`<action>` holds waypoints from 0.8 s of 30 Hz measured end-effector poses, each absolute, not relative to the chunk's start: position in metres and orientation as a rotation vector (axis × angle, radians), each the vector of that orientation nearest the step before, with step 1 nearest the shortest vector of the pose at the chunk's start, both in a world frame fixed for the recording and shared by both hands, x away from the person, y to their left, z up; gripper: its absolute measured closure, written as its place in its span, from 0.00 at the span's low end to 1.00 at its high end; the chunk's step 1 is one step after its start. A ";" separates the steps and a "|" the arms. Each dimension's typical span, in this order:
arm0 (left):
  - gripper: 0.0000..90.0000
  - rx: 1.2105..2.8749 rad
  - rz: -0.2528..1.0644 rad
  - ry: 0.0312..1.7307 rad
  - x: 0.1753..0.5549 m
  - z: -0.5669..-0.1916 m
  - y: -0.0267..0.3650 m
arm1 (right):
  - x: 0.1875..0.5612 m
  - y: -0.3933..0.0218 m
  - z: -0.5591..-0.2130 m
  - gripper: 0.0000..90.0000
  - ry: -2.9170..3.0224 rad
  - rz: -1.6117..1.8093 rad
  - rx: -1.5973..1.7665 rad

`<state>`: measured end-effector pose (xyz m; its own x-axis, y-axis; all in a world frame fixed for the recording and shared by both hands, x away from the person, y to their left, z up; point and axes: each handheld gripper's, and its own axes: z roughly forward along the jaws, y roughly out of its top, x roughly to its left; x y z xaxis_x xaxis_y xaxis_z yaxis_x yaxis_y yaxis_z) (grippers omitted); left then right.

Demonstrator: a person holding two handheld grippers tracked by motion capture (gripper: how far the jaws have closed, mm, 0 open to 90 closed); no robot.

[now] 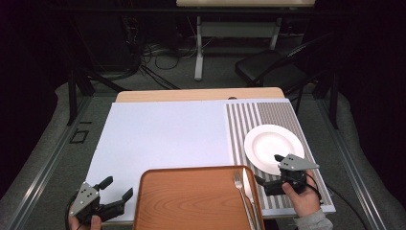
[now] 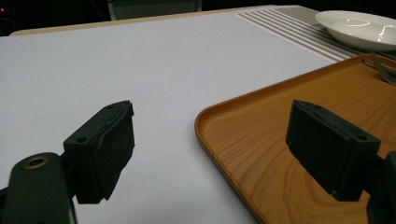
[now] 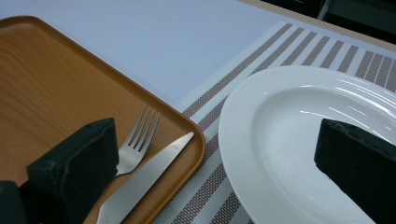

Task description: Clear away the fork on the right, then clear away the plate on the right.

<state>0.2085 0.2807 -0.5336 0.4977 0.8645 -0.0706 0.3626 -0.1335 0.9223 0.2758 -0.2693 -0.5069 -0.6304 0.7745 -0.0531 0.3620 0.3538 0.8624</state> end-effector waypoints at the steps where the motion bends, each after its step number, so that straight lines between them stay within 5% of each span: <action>1: 0.17 1.717 0.613 1.049 0.209 -0.534 0.281 | 0.276 -0.269 -0.507 0.00 2.167 1.203 0.987; 24: 0.17 1.715 0.609 1.053 0.210 -0.534 0.280 | 0.287 -0.272 -0.505 0.00 2.235 0.829 0.816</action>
<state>0.2095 0.2800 -0.5344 0.4957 0.8652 -0.0755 0.3660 -0.1292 0.9216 0.2868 -0.2725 -0.5047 -0.6222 0.7127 -0.3239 0.3290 0.6136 0.7178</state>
